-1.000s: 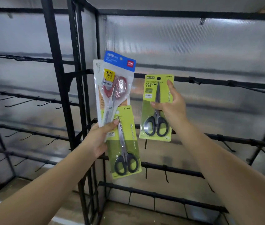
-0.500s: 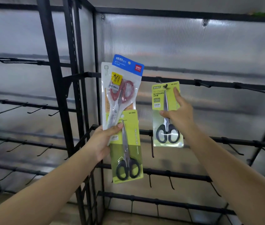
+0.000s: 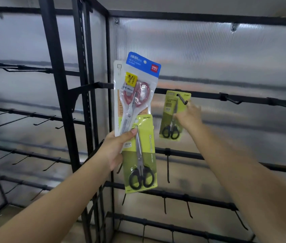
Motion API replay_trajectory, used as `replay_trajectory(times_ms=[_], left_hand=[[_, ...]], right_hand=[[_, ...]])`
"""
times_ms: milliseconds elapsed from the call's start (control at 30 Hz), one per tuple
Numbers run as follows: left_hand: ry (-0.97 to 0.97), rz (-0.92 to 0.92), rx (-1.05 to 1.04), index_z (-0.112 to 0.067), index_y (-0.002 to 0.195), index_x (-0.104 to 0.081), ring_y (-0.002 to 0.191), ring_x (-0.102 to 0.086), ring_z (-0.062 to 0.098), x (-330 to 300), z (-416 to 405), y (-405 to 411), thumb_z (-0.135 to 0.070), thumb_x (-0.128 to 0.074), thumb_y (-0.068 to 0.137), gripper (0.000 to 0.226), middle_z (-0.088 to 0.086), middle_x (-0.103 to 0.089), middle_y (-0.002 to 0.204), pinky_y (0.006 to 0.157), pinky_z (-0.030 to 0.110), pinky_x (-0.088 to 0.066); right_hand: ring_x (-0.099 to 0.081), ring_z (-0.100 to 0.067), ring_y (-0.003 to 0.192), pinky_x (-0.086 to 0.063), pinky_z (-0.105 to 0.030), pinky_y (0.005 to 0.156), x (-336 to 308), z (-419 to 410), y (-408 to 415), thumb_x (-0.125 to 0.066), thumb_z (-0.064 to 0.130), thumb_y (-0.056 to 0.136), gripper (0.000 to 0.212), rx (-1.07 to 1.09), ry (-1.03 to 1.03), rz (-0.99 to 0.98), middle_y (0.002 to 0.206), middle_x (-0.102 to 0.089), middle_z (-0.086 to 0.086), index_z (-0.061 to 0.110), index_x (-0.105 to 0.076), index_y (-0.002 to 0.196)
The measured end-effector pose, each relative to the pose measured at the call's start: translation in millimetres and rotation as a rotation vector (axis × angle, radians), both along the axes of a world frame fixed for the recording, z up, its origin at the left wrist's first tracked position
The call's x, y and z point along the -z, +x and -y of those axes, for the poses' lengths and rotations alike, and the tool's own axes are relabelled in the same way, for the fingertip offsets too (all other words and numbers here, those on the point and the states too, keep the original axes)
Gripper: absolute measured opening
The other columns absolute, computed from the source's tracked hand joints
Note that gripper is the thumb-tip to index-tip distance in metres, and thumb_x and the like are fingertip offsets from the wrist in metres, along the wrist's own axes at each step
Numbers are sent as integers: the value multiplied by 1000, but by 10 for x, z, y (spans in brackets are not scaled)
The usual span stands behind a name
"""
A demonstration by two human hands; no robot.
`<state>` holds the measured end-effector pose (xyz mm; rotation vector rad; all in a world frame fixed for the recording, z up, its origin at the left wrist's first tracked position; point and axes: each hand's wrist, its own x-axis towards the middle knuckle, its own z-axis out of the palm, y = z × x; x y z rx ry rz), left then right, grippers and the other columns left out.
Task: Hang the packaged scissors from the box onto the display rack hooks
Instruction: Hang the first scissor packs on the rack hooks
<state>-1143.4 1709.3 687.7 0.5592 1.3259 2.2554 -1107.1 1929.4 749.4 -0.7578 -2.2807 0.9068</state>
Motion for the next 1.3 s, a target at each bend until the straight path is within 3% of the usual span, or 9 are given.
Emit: replay_trajectory(times_ms=[67, 167, 267, 367, 633, 767, 967, 1200, 1300], left_hand=[[18, 18, -4, -12, 99, -66, 76, -72, 21, 28, -17, 29, -16, -72, 63, 37, 6, -75, 87, 56, 33, -57], [61, 52, 14, -10, 99, -66, 78, -72, 23, 75, -53, 92, -13, -70, 65, 34, 9, -74, 89, 61, 36, -58], [78, 46, 5, -10, 93, -68, 76, -72, 23, 104, -96, 157, -13, -69, 66, 28, 9, -74, 87, 60, 36, -58], [78, 29, 14, -12, 87, -71, 75, -72, 22, 132, -96, 204, -16, -68, 67, 20, 8, -75, 85, 57, 34, -57], [34, -28, 30, -14, 99, -65, 81, -72, 25, 236, 41, 268, -23, -63, 71, 29, 7, -74, 90, 55, 36, -58], [54, -2, 5, -13, 104, -63, 84, -72, 26, 239, 128, 289, -22, -62, 73, 32, 7, -74, 93, 55, 37, -58], [7, -8, 23, -15, 109, -62, 90, -71, 26, 277, 177, 359, -22, -63, 75, 35, 8, -73, 100, 58, 37, -58], [-37, 16, 45, -14, 111, -62, 92, -70, 28, 375, 235, 413, -24, -66, 72, 41, 11, -72, 104, 60, 37, -58], [-46, 11, 50, -15, 109, -63, 92, -70, 28, 381, 270, 405, -24, -66, 72, 38, 11, -72, 103, 59, 38, -58]], right_hand=[[-56, -7, 93, -39, -14, 61, 180, 167, 251, -64, 26, 86, 51, -125, -135, -226, 119, -55, 0, 21, -45, 134], [-63, -12, 94, -53, -28, 72, 526, 537, 730, -71, 49, 67, 71, -482, -396, -132, 108, -63, 5, 29, -46, 130], [-69, -18, 92, -57, -33, 76, 830, 739, 901, -82, 17, 66, 67, -672, -506, -63, 104, -69, -2, 31, -48, 121], [-69, -16, 86, -56, -29, 76, 940, 813, 938, -70, -13, 73, 76, -677, -465, -160, 92, -73, -2, 39, -45, 122], [-54, -2, 117, -49, -16, 88, 933, 544, 1257, -61, -12, 81, 101, -647, -308, -176, 139, -48, 14, 80, -31, 109], [-47, -9, 127, -47, -38, 99, 853, 436, 1341, -61, -12, 80, 99, -553, -341, -286, 145, -41, 12, 74, -30, 118], [-44, -22, 131, -43, -51, 101, 552, 370, 1256, -59, -11, 82, 90, -514, -353, -416, 146, -42, -2, 48, -25, 141], [-59, -15, 111, -47, -49, 97, 550, 325, 1240, -62, 0, 85, 77, -335, -355, -341, 130, -57, 5, 34, -27, 144], [-50, -11, 120, -42, -41, 103, 438, 302, 1127, -64, 5, 86, 76, -289, -262, -277, 137, -50, 6, 32, -25, 146]])
